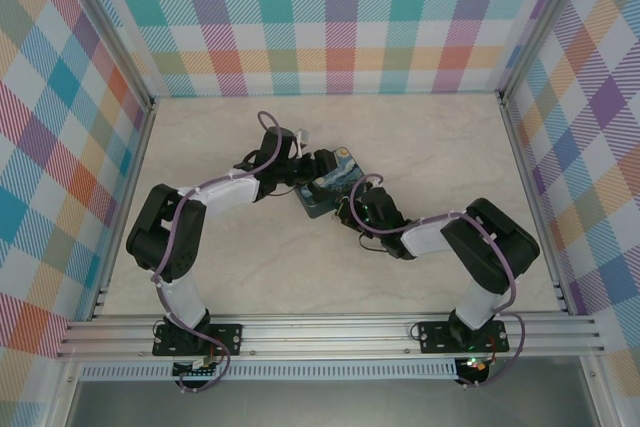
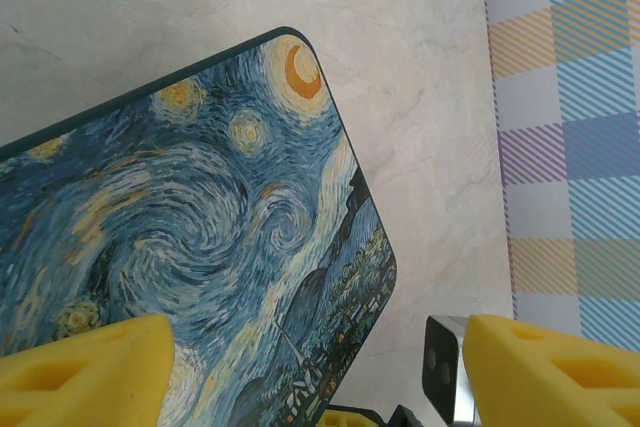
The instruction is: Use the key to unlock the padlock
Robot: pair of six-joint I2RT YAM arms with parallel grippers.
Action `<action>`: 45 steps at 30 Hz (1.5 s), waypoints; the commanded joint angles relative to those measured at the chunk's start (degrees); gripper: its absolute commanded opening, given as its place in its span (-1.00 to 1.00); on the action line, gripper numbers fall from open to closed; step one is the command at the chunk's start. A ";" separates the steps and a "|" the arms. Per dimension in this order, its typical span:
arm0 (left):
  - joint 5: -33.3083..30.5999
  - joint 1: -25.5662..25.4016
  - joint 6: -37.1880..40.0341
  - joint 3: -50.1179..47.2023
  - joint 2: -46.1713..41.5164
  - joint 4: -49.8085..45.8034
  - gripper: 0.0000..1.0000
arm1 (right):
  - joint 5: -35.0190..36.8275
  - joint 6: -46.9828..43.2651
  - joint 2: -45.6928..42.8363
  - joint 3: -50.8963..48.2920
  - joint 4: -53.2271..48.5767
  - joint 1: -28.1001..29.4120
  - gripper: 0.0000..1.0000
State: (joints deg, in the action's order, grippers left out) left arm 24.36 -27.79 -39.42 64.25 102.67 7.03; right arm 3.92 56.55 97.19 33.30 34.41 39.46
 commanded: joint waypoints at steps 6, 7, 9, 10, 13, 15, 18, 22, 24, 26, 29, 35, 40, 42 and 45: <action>-4.50 -0.33 1.00 -4.45 1.82 -7.47 0.54 | -0.84 2.76 -2.94 2.44 -1.71 -2.94 -0.77; -4.61 -0.32 1.09 -4.55 1.81 -7.52 0.54 | -0.79 2.86 -3.17 2.31 -1.60 -3.15 -0.77; -4.88 -0.28 1.11 -4.73 1.83 -7.64 0.54 | -0.99 3.08 -3.77 1.82 -1.14 -3.64 -0.77; -4.98 -0.33 1.19 -4.82 1.92 -7.73 0.54 | -1.39 3.04 -4.09 1.46 -0.43 -3.93 -0.77; -4.77 -0.33 1.03 -5.10 2.08 -7.48 0.54 | -3.45 3.12 -4.48 0.26 3.40 -5.04 -0.77; -4.54 -0.33 0.46 -5.51 2.16 -6.99 0.54 | -4.61 3.04 -4.55 -0.32 4.75 -5.76 -0.76; -4.32 -0.33 -0.19 -6.18 1.99 -5.89 0.54 | -6.03 2.95 -4.98 -0.47 4.14 -6.67 -0.77; -4.52 -0.25 -0.05 -6.32 1.66 -6.06 0.54 | -5.12 0.93 -7.38 -0.12 -3.39 -6.94 -0.77; -4.67 -0.16 0.17 -6.11 1.32 -6.41 0.54 | -4.12 -0.61 -9.57 -0.61 -6.20 -6.90 -0.77; -4.72 0.02 0.48 -5.85 0.88 -7.00 0.54 | -3.36 -2.20 -12.24 -1.29 -8.80 -6.99 -0.76; -4.38 0.36 0.70 -5.63 0.11 -7.35 0.54 | -2.69 -6.07 -17.05 -1.35 -14.96 -7.14 -0.76; -1.59 1.16 1.05 -1.58 -2.14 -9.48 0.63 | -6.19 -15.59 -27.97 0.72 -30.21 -7.38 -0.74; -0.80 1.92 2.89 4.73 -4.63 -14.08 0.72 | -11.57 -22.29 -35.64 4.13 -44.33 -7.38 -0.73; -0.81 2.37 3.78 6.77 -6.20 -15.68 0.73 | -13.95 -23.21 -37.96 4.58 -48.76 -7.38 -0.73; -1.31 3.00 4.54 7.56 -9.35 -16.78 0.74 | -18.82 -22.74 -39.43 3.75 -51.94 -7.29 -0.73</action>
State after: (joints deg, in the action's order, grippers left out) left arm 23.03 -25.69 -37.30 69.41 98.52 -5.96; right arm -8.51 36.69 58.92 36.49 -8.95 32.25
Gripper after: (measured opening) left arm 0.868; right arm 0.136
